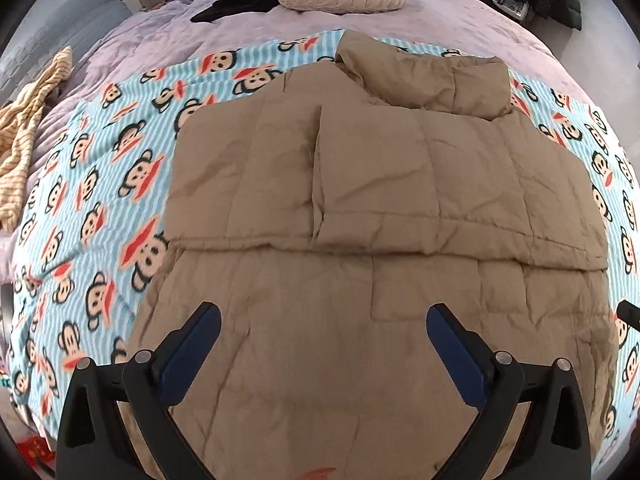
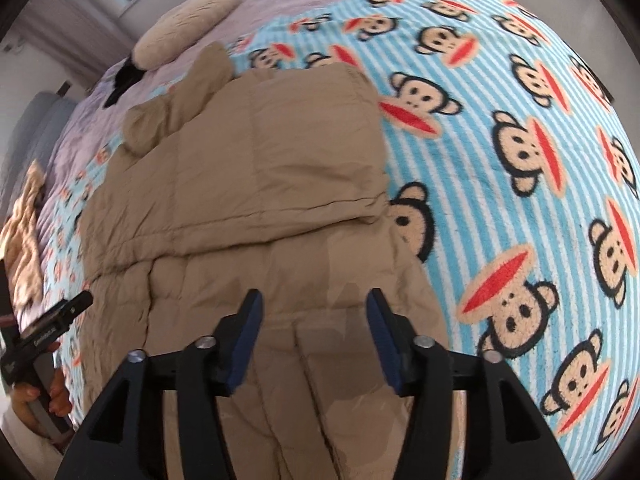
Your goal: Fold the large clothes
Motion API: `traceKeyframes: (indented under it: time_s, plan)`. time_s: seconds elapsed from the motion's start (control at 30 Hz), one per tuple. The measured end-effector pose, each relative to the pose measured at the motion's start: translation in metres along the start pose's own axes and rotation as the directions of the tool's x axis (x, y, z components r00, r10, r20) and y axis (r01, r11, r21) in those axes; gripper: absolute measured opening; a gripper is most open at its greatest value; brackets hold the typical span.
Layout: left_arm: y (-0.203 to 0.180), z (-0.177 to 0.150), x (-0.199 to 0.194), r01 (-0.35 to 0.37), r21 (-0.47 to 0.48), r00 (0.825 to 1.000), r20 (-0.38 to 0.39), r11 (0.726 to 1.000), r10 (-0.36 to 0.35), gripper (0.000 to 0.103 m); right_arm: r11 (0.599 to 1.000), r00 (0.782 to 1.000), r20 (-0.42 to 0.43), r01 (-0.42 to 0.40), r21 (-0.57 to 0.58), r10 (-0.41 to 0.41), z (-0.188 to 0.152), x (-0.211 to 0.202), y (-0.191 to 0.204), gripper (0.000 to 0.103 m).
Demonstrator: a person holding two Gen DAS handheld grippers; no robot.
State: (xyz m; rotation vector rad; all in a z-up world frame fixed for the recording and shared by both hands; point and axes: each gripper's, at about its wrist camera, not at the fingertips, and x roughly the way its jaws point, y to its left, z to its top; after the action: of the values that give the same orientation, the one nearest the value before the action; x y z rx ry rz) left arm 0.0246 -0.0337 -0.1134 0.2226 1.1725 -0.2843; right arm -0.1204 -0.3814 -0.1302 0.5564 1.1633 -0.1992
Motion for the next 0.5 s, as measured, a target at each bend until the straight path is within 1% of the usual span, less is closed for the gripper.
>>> traceKeyframes:
  time_s: [0.1,0.17,0.27,0.3,0.43,0.5]
  plan:
    - [-0.001,-0.011,-0.004,-0.010,-0.005,1.000,-0.013,1.000,0.010,0.103,0.999,1.000,-0.008,-0.028,-0.025,0.027,-0.011,-0.004,0.007,0.077]
    - [-0.002,-0.019,-0.007,-0.021,0.000,1.000,-0.020,1.000,0.021,0.103,0.999,0.999,-0.014,-0.042,-0.027,0.042,-0.017,-0.006,0.011,0.080]
    - [0.001,-0.028,-0.012,-0.018,0.009,1.000,-0.019,1.000,0.018,0.103,0.998,0.999,-0.018,-0.048,-0.032,0.047,-0.024,-0.007,0.015,0.081]
    - [0.003,-0.032,-0.013,-0.012,0.011,1.000,-0.022,1.000,0.013,0.103,0.998,0.999,-0.019,-0.045,-0.031,0.045,-0.027,-0.007,0.016,0.083]
    - [0.011,-0.044,-0.011,0.011,0.018,0.999,-0.053,1.000,-0.010,0.103,1.000,1.000,-0.001,-0.026,-0.002,0.026,-0.036,-0.009,0.020,0.085]
    - [0.018,-0.051,-0.014,0.019,0.021,0.998,-0.054,1.000,-0.018,0.103,1.000,1.000,0.009,-0.013,0.019,0.013,-0.043,-0.010,0.022,0.090]
